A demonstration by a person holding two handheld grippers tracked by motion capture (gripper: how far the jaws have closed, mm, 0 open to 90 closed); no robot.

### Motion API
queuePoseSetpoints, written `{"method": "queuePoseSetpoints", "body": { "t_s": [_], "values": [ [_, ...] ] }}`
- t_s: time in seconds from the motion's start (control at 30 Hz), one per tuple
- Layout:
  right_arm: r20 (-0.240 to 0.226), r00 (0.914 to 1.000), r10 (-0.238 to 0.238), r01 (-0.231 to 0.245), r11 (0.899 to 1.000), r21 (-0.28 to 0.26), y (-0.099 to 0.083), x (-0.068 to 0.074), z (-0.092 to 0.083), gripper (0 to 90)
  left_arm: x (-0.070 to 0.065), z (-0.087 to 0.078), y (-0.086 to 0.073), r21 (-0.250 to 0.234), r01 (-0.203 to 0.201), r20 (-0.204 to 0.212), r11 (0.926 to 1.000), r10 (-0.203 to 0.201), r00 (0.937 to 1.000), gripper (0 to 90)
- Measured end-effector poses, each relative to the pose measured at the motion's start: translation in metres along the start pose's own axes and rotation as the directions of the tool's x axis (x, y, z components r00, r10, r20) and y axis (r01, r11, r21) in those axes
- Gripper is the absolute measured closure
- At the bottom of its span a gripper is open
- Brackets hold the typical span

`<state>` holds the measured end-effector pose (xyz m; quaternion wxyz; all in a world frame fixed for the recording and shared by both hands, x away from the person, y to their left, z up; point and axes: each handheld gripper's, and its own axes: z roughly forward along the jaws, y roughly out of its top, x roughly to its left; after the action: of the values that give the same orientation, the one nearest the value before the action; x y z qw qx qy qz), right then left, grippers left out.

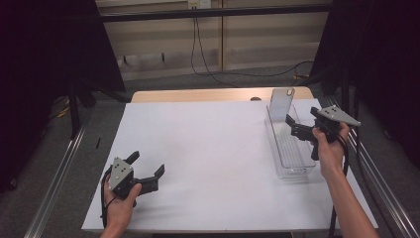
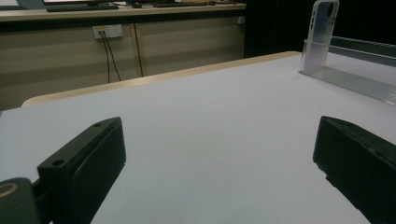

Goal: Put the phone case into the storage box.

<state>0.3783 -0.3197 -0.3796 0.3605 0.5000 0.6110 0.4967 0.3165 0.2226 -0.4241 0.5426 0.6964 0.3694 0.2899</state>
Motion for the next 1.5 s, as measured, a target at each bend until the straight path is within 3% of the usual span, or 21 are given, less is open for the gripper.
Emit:
{"method": "queuePoseSetpoints", "body": {
  "t_s": [0.13, 0.3, 0.37, 0.53, 0.73, 0.93, 1.03, 1.13, 1.5],
  "values": [
    [0.03, 0.9995, 0.01, -0.008, 0.999, -0.044, 0.0, 0.001, -0.008, 4.7, -0.001, -0.001, 0.0, -0.004, 0.002, -0.001, 1.0, -0.002, 1.0, 2.5],
    [-0.009, 0.9999, 0.012, -0.013, 0.999, -0.047, -0.003, 0.001, -0.017, 1.2, -0.001, -0.003, 0.001, -0.008, -0.001, -0.006, 1.0, 0.001, 1.0, 2.5],
    [-0.001, 1.0, 0.006, -0.006, 0.999, -0.054, -0.004, 0.002, -0.021, 1.8, -0.001, -0.003, 0.001, -0.01, -0.001, -0.005, 1.0, 0.001, 1.0, 2.5],
    [-0.006, 1.0, 0.005, -0.005, 0.999, -0.052, -0.008, 0.003, -0.028, 1.9, -0.002, -0.003, 0.001, -0.013, 0.01, -0.001, 0.9999, -0.01, 1.0, 2.5],
    [0.0, 1.0, -0.005, 0.005, 0.998, -0.057, -0.014, 0.006, -0.038, 0.9, -0.005, -0.005, 0.002, -0.012, -0.012, 0.017, 0.9999, 0.012, 0.9998, 2.4],
    [0.006, 0.9999, -0.015, 0.016, 0.998, -0.066, -0.02, 0.009, -0.05, 0.8, -0.004, -0.006, 0.001, -0.011, -0.009, 0.006, 0.9999, 0.009, 0.9999, 2.4],
    [0.008, 0.9998, -0.021, 0.021, 0.998, -0.067, -0.025, 0.012, -0.057, 0.7, -0.004, -0.008, 0.001, -0.02, 0.015, 0.001, 0.9997, -0.015, 0.9999, 2.4],
    [0.032, 0.9991, -0.028, 0.03, 0.997, -0.07, -0.029, 0.015, -0.063, 0.0, -0.003, -0.011, 0.001, -0.021, 0.011, -0.007, 0.9997, -0.011, 0.9999, 2.3],
    [0.039, 0.9992, -0.005, 0.007, 0.998, -0.058, -0.049, 0.023, -0.083, 0.0, -0.004, -0.014, -0.001, -0.01, 0.003, -0.027, 0.9999, -0.004, 0.9996, 2.3]
  ]
}}
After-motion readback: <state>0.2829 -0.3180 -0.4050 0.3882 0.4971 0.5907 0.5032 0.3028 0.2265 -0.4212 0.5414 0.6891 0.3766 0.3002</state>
